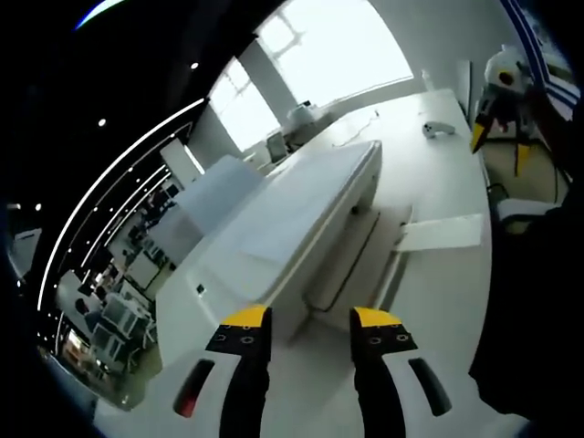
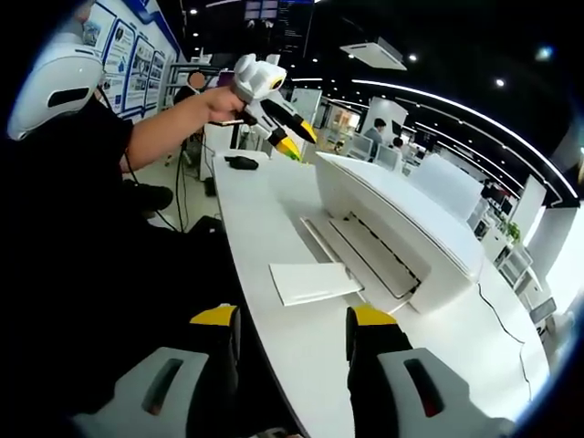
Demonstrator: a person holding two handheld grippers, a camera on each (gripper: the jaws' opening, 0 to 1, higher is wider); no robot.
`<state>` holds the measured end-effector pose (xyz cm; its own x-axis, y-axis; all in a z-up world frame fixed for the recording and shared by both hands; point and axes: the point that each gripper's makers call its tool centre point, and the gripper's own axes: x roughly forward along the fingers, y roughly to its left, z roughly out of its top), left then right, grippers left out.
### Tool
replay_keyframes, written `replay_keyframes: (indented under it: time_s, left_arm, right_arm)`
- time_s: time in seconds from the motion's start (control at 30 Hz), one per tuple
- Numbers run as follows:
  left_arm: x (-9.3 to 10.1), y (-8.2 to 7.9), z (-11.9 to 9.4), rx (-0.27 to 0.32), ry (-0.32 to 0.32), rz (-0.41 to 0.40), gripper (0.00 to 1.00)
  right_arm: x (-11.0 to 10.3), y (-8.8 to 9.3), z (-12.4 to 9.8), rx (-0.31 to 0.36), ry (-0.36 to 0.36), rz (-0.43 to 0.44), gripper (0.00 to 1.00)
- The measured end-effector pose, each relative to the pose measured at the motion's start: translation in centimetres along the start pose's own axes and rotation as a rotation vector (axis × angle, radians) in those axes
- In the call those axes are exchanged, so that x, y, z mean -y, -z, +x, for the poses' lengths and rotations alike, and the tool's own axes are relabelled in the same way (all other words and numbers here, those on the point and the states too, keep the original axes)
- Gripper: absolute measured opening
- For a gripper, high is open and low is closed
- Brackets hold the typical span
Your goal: Remove the paper from the printer output slot and place it on top of the printer
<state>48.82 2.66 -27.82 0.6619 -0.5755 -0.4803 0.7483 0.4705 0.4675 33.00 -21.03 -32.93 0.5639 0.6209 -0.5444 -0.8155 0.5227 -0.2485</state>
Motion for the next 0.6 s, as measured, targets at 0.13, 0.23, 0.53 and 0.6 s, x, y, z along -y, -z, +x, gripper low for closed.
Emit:
replay_keyframes:
  time_s: [0.13,0.23,0.53,0.6]
  left_arm:
    - [0.0,0.0,-0.3,0.001,-0.003,0.004,0.38]
    - [0.0,0.1,-0.7,0.002,-0.009,0.004,0.39]
    - [-0.4,1.2,-2.4,0.022,-0.029,-0.028,0.42]
    - [-0.4,1.3,-2.8,0.032,-0.031,-0.038,0.42]
  right_arm:
    - [0.2,0.1,-0.1,-0.002,0.008,0.002,0.43]
    - [0.2,0.0,-0.1,0.002,0.010,0.006,0.44]
    - [0.5,0.3,-0.1,0.002,0.016,0.015,0.44]
    - [0.5,0.4,-0.1,0.003,0.017,0.016,0.44]
